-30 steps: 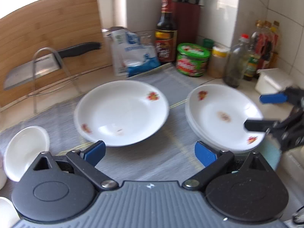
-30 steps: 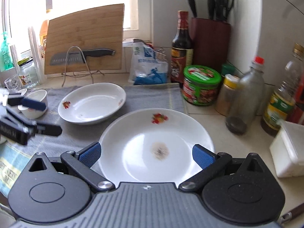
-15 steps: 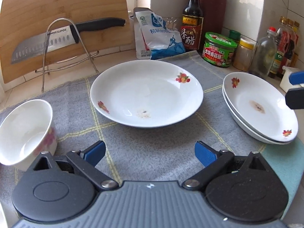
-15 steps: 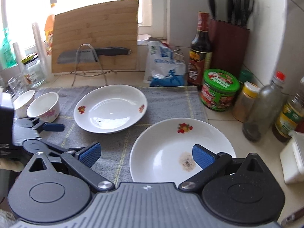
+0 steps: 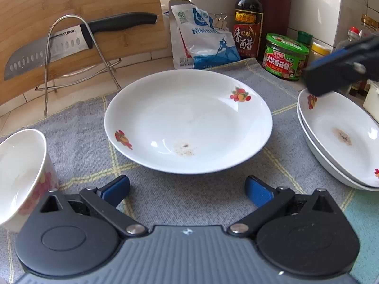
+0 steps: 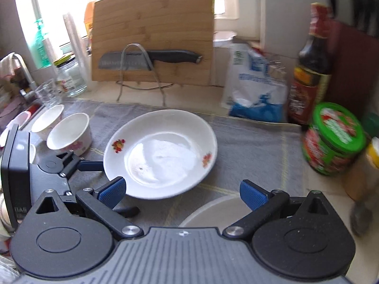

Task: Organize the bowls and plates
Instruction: 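Move the right gripper to the rim of the remaining flowered plate and grasp it, then lift the flowered plate with the right gripper and carry it toward the plate stack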

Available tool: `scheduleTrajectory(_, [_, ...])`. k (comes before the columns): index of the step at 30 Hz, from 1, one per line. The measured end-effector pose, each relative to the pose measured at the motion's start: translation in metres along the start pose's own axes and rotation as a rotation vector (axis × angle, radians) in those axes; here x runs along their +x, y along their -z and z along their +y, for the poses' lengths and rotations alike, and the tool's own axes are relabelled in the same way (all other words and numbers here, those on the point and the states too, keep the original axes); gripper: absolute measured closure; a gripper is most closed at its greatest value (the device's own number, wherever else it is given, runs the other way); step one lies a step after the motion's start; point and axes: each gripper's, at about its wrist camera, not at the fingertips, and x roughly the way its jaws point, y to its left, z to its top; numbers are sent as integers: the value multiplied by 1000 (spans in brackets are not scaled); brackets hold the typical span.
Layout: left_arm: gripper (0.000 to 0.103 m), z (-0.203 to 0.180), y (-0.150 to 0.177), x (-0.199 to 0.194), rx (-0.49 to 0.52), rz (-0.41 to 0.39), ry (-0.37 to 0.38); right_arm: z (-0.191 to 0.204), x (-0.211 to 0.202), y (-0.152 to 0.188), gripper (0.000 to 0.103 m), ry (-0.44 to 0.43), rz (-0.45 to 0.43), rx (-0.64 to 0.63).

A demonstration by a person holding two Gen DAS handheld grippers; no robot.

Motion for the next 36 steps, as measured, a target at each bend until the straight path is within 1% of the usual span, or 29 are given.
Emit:
scheduleTrajectory(4, [0, 1, -2, 3, -10, -12, -5, -1, 26, -21, 0, -45, 45, -71])
scheduleTrajectory(7, [0, 0, -3, 4, -24, -20, -21, -5, 47, -35, 0, -70, 86, -94])
scheduleTrajectory(10, [0, -1, -1, 4, -35, -45, -35, -13, 69, -46, 0, -110, 129, -95])
scheduleTrajectory(15, [0, -1, -5, 6, -34, -23, -41, -28, 101, -59, 0, -164, 183, -69])
scheduleTrajectory(20, [0, -2, -3, 6, -35, -32, -42, -38, 127, -71, 0, -240, 227, -67])
scheduleTrajectory(25, [0, -2, -2, 7, -32, -39, -40, -45, 144, -80, 0, -350, 268, -47])
scheduleTrajectory(28, [0, -2, -3, 7, -32, -40, -38, -48, 152, -81, 0, -389, 293, -28])
scheduleTrajectory(34, [0, -2, -4, 9, -27, -41, -34, -49, 158, -85, 0, -409, 299, -4])
scheduleTrajectory(36, [0, -2, -4, 9, -25, -45, -32, -50, 159, -87, 0, -418, 307, -24])
